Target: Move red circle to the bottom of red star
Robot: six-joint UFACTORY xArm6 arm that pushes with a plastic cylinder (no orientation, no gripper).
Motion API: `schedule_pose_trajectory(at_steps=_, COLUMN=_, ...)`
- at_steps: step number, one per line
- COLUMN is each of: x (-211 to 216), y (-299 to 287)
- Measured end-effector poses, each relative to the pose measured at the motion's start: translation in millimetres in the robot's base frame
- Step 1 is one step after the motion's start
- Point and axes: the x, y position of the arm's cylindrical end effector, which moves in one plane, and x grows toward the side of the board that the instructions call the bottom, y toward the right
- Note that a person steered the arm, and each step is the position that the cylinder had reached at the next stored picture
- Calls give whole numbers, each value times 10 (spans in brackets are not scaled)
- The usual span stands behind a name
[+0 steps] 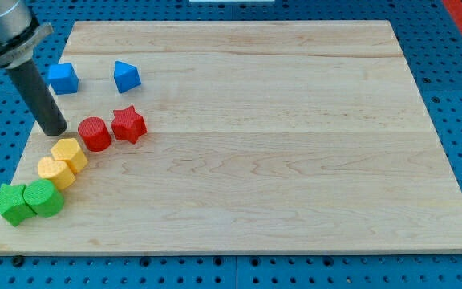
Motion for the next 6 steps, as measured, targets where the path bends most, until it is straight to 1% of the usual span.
schedule_pose_trajectory(at_steps=1, x=87, y=336)
schedule_pose_trajectory(at_steps=2, x=87, y=813)
schedule_pose_trajectory(at_steps=3, x=-8, y=1122)
schedule_pose_trajectory(at_steps=4, x=-133, y=1109)
schedule_pose_trajectory(at_steps=5, x=-133, y=565)
schedule_pose_trajectory(at_steps=6, x=-133, y=-102)
